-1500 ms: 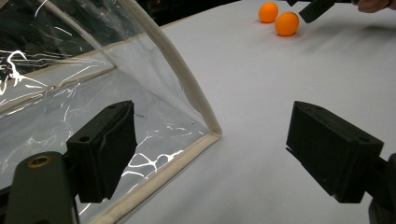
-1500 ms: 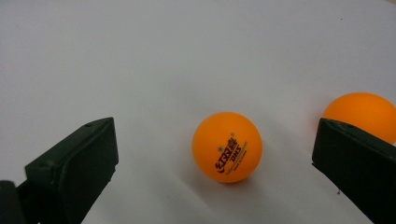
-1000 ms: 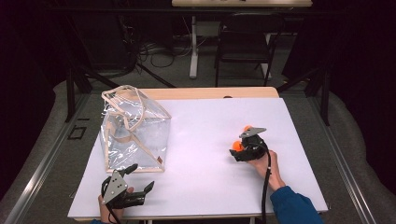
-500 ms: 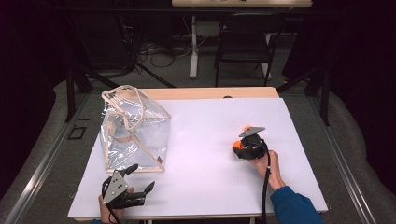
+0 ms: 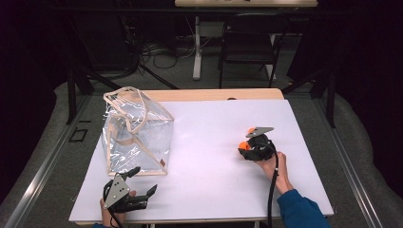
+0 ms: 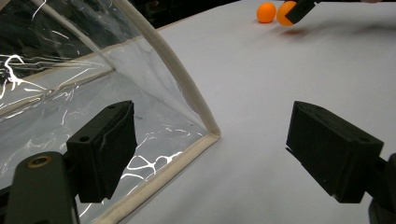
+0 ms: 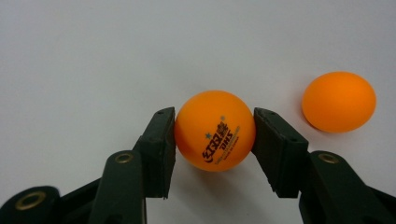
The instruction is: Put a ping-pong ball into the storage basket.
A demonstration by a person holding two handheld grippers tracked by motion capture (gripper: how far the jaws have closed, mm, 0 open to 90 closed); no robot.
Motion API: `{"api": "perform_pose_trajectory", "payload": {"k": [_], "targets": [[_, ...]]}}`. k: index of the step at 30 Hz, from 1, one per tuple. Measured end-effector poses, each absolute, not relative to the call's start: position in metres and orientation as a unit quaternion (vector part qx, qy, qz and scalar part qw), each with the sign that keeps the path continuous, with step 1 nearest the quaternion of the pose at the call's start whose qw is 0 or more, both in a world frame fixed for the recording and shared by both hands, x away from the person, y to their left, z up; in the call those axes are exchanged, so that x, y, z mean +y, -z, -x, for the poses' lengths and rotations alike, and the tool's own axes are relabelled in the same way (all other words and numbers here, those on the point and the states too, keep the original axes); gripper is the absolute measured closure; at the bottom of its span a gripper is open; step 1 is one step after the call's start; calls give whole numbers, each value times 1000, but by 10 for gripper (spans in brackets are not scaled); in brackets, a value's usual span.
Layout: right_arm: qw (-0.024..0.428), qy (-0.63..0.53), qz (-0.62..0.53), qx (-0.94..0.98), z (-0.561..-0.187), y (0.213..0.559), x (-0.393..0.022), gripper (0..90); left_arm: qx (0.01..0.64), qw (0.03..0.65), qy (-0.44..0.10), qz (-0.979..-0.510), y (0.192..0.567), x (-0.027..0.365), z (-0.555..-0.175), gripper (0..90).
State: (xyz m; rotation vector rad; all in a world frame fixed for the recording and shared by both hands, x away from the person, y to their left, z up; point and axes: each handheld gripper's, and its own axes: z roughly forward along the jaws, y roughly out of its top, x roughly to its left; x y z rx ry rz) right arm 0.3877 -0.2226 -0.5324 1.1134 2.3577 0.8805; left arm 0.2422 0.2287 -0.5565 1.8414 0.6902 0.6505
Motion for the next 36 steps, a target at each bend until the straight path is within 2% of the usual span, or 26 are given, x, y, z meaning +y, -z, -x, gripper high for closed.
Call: {"api": "perform_pose_trajectory", "payload": {"k": [36], "targets": [[192,-301,-380,853,-377,486,-218,505,284,515,-265,-764,557,229,-243,158]]}}
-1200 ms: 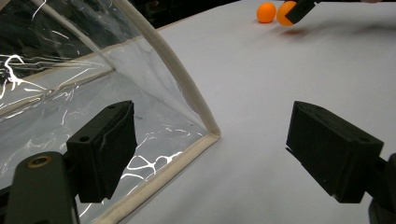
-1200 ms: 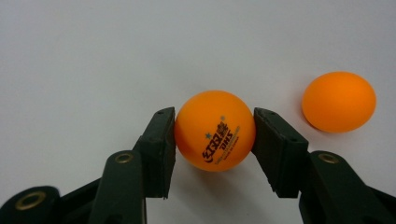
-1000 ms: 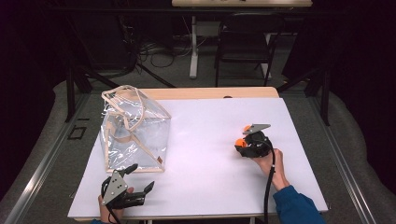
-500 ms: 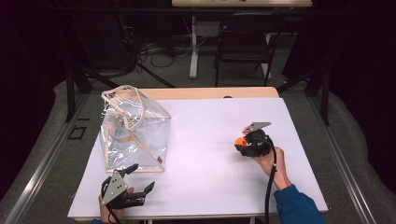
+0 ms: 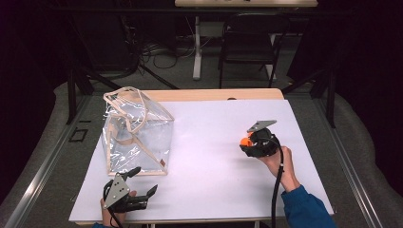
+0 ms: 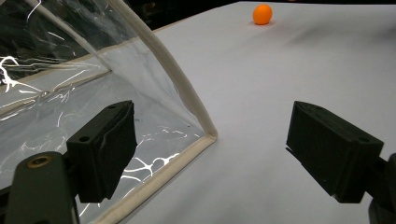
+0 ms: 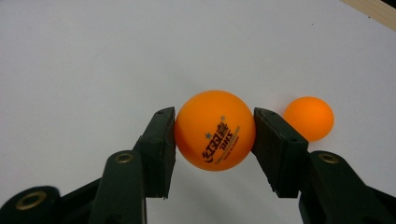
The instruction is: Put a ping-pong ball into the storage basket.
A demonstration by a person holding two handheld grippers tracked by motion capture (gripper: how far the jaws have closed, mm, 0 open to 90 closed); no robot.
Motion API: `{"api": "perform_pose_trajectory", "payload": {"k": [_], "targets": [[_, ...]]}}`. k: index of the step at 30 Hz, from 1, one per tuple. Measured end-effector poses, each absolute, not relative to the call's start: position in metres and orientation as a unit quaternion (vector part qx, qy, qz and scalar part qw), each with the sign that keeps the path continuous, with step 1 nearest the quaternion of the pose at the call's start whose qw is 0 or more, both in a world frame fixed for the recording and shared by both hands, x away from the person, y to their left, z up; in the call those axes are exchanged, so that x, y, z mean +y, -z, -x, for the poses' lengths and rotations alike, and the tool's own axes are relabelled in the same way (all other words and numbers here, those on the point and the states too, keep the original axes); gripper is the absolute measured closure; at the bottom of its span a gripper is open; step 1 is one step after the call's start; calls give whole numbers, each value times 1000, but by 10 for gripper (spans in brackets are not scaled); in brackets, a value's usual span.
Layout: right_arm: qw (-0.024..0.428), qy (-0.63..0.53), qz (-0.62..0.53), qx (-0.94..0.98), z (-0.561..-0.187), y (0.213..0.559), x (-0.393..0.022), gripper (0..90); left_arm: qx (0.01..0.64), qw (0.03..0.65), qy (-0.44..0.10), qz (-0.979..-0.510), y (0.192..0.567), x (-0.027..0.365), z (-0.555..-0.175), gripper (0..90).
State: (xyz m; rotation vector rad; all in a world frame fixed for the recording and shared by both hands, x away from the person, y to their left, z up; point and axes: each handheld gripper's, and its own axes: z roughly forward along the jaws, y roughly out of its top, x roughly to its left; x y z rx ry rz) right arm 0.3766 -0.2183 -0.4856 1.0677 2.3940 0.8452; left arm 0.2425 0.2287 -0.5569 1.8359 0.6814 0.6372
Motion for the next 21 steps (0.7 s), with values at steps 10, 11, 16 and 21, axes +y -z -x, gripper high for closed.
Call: {"api": "perform_pose_trajectory", "payload": {"k": [10,11,16,21], "targets": [[195,-295,-372,858,-378,475,-215,505,283,514,-265,-765,557,228,-243,158],[195,-295,-372,858,-378,475,-215,505,283,514,-266,-765,557,228,-243,158],[191,-293,-368,862,-379,470,-213,505,282,515,-265,-765,557,228,-242,158],[185,-298,-366,862,-380,464,-212,505,282,516,-265,-765,557,228,-243,158]]}}
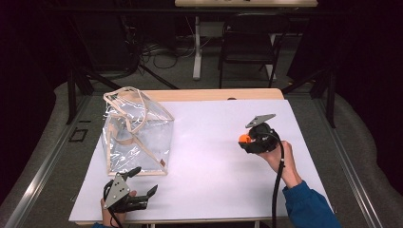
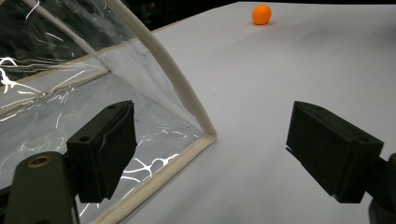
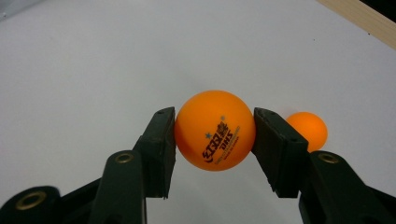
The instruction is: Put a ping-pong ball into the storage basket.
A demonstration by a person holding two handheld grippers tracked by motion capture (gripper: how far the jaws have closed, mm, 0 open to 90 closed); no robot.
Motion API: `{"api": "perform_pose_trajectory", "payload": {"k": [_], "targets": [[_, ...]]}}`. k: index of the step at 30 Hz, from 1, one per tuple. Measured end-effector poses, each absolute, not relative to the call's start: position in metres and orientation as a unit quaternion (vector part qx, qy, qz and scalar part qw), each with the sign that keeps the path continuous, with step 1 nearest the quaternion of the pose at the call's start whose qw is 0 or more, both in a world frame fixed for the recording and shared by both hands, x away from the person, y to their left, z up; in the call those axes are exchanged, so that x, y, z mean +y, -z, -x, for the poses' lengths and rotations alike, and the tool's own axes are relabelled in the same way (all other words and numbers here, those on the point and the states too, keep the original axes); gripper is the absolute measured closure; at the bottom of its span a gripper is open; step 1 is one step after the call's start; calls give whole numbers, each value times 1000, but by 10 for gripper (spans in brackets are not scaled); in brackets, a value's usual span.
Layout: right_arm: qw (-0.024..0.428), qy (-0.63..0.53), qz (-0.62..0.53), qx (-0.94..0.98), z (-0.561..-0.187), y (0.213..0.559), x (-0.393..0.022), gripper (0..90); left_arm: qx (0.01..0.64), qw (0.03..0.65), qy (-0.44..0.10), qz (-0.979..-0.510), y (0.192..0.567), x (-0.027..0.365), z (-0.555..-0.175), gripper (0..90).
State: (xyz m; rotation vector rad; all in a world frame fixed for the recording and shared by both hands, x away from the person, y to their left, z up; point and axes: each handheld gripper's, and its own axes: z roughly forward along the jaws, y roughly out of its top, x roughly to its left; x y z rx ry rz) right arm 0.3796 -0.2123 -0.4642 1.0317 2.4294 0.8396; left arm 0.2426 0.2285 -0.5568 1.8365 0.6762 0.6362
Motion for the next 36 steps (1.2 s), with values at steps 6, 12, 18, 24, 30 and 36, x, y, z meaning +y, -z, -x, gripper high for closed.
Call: {"api": "perform_pose_trajectory", "payload": {"k": [6,12,18,24,30,36], "targets": [[179,-294,-361,867,-380,456,-211,505,282,515,-266,-764,557,228,-243,158],[172,-293,-357,870,-381,450,-209,505,283,515,-267,-763,557,228,-243,158],[172,-287,-352,874,-381,442,-208,505,286,514,-268,-763,557,228,-243,158],[167,-283,-350,877,-383,436,-207,505,286,514,-269,-763,557,228,-243,158],[160,-277,-344,883,-386,432,-204,505,287,514,-269,-763,557,228,-243,158],[156,-274,-342,885,-390,427,-200,505,285,514,-269,-763,557,229,-243,158]]}}
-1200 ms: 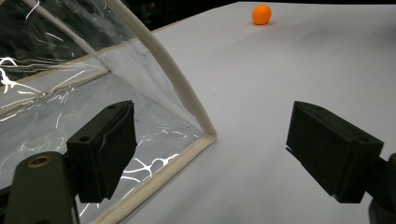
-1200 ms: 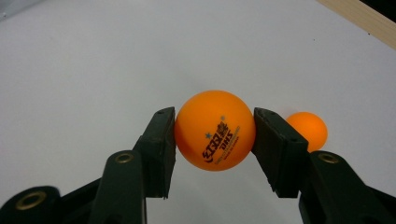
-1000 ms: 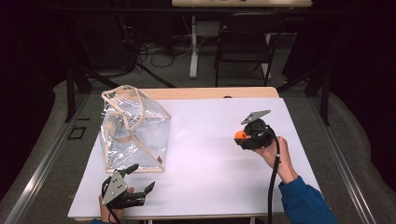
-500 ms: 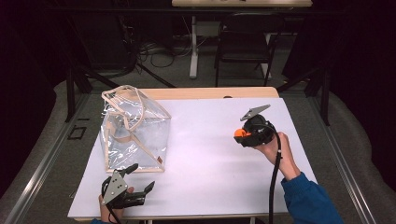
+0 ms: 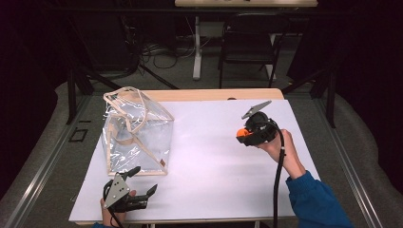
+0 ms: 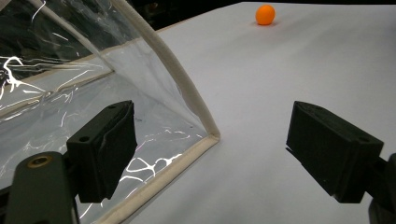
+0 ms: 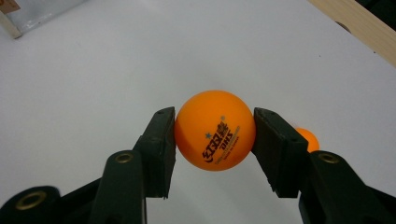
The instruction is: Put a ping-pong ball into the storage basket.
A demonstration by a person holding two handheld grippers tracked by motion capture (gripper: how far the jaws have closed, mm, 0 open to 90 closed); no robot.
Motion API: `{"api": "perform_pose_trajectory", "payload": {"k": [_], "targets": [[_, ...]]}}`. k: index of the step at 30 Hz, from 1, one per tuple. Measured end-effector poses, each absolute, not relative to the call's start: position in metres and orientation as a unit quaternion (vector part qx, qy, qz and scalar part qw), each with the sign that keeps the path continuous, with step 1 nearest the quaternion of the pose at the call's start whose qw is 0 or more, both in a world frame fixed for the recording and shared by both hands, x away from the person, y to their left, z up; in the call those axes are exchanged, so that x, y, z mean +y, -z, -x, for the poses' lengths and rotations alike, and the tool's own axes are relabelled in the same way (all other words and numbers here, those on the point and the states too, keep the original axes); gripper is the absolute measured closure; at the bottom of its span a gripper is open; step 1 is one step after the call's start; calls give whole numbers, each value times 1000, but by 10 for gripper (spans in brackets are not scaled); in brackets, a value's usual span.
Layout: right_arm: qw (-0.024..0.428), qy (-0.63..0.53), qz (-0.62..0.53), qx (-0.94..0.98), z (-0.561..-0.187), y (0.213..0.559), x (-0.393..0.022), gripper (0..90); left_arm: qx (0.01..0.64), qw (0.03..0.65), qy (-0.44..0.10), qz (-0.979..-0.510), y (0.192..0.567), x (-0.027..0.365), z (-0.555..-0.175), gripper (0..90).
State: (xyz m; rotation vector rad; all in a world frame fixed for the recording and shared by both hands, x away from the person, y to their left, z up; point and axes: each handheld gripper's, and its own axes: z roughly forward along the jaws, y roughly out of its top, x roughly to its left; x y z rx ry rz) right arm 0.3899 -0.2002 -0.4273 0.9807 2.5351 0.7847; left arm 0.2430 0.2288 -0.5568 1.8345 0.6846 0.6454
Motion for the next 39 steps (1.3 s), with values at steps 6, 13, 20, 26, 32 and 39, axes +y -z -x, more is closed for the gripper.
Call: {"api": "perform_pose_trajectory", "payload": {"k": [6,13,20,26,32,39], "targets": [[157,-270,-337,888,-391,422,-196,505,284,514,-269,-763,557,229,-243,158],[157,-273,-329,890,-394,414,-190,506,286,515,-271,-761,557,229,-243,158],[158,-275,-320,893,-396,408,-183,506,287,514,-271,-762,557,228,-243,158],[158,-277,-318,893,-400,402,-179,505,286,514,-270,-763,557,229,-243,158],[164,-278,-312,894,-401,396,-174,506,285,514,-271,-762,557,229,-243,158],[168,-279,-304,895,-404,391,-168,506,286,516,-269,-761,557,229,-243,158]]}}
